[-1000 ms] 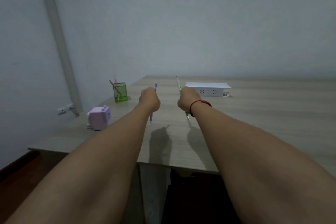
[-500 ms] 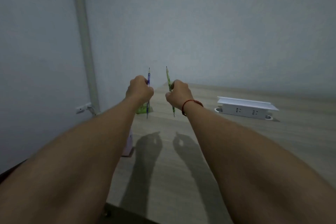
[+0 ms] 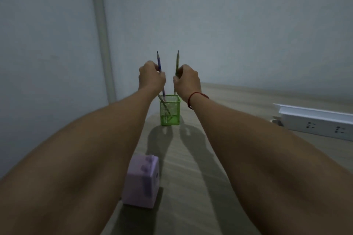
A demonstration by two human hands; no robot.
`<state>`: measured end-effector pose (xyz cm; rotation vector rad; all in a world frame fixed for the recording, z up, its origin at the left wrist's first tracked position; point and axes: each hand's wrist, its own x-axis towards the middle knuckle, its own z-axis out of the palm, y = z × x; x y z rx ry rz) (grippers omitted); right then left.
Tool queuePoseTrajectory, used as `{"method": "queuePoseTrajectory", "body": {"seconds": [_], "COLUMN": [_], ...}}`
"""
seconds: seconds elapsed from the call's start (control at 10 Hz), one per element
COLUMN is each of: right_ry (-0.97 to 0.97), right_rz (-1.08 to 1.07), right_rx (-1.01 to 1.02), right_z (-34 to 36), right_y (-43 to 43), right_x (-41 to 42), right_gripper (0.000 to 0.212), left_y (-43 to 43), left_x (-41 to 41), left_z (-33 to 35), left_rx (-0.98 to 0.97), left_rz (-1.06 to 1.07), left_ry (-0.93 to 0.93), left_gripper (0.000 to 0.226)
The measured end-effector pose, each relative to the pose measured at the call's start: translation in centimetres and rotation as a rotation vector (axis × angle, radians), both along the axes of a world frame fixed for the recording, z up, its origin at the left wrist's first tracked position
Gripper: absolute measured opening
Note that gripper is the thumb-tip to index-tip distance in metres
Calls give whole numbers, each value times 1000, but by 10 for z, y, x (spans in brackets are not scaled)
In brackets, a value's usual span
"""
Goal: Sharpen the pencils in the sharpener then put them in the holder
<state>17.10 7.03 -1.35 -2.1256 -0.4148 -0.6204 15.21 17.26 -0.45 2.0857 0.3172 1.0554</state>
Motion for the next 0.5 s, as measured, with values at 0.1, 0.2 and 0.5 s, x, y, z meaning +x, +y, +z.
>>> {"method": "queuePoseTrajectory", "body": {"seconds": [0.1, 0.2, 0.5], "right_ry": [31, 92, 204], "right_rz": [-30, -49, -64], "right_rx": [17, -40, -148], "right_z": [-20, -31, -24], "right_y": [4, 6, -2], "right_x": [14, 20, 5], "right_gripper": [21, 20, 7], "left_y": [1, 3, -4], "left_x": [12, 18, 6], "left_z": [-14, -21, -13], "left_rx": [8, 62, -6], "left_rz": [8, 63, 92], "left_ry": [-31, 94, 310], "left_gripper": [20, 22, 7]}}
